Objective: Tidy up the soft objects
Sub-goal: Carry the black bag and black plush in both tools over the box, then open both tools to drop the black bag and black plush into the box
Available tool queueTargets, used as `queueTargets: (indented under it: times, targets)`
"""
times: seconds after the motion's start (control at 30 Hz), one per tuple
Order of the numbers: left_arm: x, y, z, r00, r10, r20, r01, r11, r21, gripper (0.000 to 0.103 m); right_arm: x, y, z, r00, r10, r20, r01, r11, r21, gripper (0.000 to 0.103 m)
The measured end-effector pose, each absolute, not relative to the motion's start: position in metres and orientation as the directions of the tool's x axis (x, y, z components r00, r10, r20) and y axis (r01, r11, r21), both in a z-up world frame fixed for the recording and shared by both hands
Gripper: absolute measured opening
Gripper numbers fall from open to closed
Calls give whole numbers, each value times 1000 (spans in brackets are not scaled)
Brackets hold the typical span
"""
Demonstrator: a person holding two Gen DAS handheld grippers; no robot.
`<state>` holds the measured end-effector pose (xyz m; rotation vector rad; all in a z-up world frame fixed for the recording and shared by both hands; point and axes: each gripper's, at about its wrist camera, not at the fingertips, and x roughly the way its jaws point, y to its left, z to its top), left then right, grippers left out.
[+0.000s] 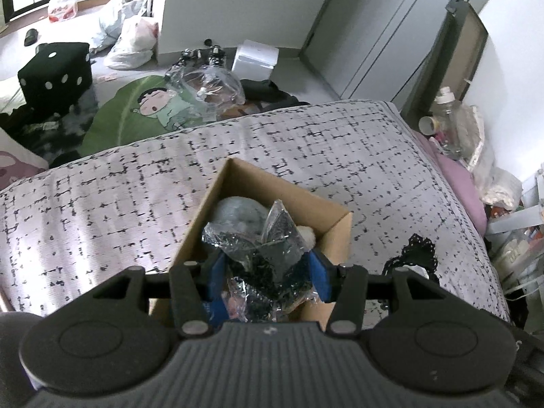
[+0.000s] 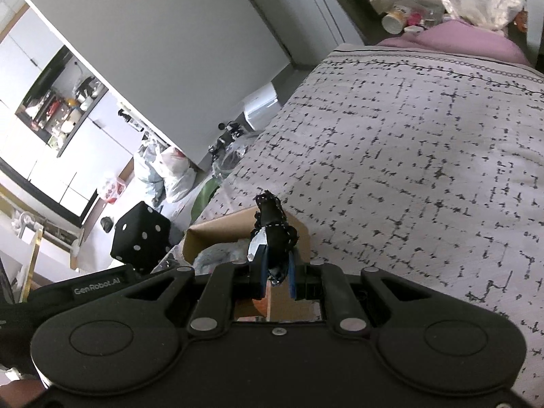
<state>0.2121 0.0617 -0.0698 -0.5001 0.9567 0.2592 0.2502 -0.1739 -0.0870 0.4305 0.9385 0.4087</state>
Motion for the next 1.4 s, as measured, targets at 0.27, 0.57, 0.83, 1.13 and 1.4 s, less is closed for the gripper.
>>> queueTargets:
  times: [0.27,0.57,0.83,1.13,1.4]
  targets:
    - [210,76,-83,526,-13,-850,-451,843,-292,51,250,-150,-87,506,509,-696,-167,850,500,12]
    - [211,91,-92,506,-43,-862,-460,831,-312,54,252,-130,-89,487,503,-714,-179,858,482,12]
    - [211,99,-89,514,-34,-857,-458,834,-308,55,254,-120,-91,484,487,-727,-176,868,464,12]
    - [209,105,-85,518,-40,-855,-448,838,-311,60,254,-123,-83,528,454,-718,-142,881,452,42]
    - [205,99,-76,522,-28,-852,-426,857,-289,75,240,-129,-82,520,439,-733,-124,888,443,47]
